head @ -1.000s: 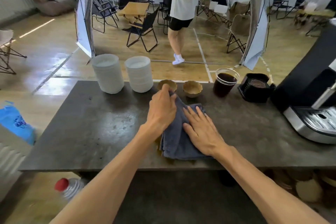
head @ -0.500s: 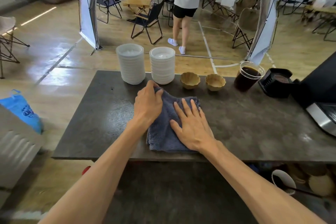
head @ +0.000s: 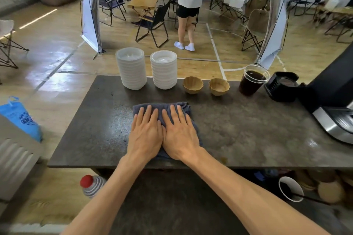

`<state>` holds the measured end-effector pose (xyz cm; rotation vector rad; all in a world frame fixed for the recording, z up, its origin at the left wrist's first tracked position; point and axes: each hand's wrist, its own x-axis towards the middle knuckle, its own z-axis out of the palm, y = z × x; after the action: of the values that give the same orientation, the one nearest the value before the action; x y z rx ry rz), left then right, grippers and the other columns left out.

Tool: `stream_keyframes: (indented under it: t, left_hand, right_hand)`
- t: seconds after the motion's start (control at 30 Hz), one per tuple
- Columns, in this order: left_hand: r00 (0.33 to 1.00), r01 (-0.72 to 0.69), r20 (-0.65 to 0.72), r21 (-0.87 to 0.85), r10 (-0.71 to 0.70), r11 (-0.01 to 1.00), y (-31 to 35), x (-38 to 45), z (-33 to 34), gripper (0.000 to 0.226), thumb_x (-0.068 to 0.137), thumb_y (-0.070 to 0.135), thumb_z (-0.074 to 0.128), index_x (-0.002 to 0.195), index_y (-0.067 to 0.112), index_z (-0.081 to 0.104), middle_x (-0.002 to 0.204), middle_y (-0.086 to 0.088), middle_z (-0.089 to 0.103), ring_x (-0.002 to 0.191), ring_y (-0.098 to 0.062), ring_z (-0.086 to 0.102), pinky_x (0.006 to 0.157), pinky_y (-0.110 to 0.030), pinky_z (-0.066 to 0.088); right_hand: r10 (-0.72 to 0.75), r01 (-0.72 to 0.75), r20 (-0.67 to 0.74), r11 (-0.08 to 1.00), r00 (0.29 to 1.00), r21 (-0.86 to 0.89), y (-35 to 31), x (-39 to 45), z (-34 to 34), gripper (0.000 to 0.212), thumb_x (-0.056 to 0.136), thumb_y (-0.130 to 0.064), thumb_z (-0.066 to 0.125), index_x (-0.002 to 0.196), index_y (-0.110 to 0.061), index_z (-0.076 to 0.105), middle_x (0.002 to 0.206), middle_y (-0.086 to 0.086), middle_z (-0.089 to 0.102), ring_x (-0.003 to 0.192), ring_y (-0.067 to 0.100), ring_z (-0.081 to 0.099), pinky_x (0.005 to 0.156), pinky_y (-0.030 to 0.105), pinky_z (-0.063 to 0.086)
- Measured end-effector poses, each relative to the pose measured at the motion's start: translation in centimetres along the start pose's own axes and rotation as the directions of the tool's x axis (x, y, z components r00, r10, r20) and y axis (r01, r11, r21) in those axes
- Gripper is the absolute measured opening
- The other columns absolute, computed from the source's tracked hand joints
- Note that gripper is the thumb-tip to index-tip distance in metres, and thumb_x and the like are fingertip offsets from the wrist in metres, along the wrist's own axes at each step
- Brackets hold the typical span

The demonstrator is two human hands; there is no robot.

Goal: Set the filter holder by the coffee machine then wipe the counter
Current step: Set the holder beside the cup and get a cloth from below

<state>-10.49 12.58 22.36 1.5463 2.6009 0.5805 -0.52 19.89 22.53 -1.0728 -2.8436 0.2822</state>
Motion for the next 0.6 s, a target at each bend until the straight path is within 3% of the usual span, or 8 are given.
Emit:
stream_keyframes:
  t: [0.1, 0.33, 0.6]
  left_hand:
    - [0.999, 0.036, 0.023, 0.042, -0.037, 0.998, 0.7, -0.1, 0.0, 0.053, 0.105, 0.03, 0.023, 0.155, 0.013, 0.017, 0.164, -0.008, 0.01, 0.152, -0.022, 0.005, 0.123, -0.037, 0.003]
    - [0.996, 0.09, -0.026, 0.069, -0.089, 0.994, 5.6, -1.3, 1.9, 0.055, 0.104, 0.033, 0.017, 0.154, 0.012, 0.022, 0.163, -0.01, 0.018, 0.151, -0.024, 0.013, 0.123, -0.041, 0.007]
    - [0.999, 0.027, 0.028, 0.011, -0.028, 1.0, 15.8, 0.0, 5.6, 0.056, 0.104, 0.037, 0.014, 0.155, 0.014, 0.017, 0.164, -0.009, 0.013, 0.152, -0.025, 0.006, 0.122, -0.042, 0.001]
  right_hand:
    - [-0.05, 0.05, 0.022, 0.999, 0.999, 0.003, 0.8, 0.0, -0.1, 0.056, 0.105, -0.04, 0.011, 0.157, -0.02, 0.004, 0.165, 0.006, -0.006, 0.151, 0.022, -0.013, 0.12, 0.037, -0.008]
    - [-0.197, 0.195, 0.032, 0.98, 0.98, 0.046, 6.4, -0.9, -1.9, 0.053, 0.105, -0.043, 0.018, 0.156, -0.029, 0.016, 0.165, -0.003, 0.007, 0.152, 0.015, -0.003, 0.123, 0.04, 0.0]
    - [-0.101, 0.097, 0.069, 0.994, 0.993, 0.048, 16.6, -3.8, -4.7, 0.052, 0.105, -0.043, 0.019, 0.156, -0.034, 0.013, 0.165, -0.008, 0.003, 0.151, 0.011, -0.005, 0.123, 0.041, 0.002]
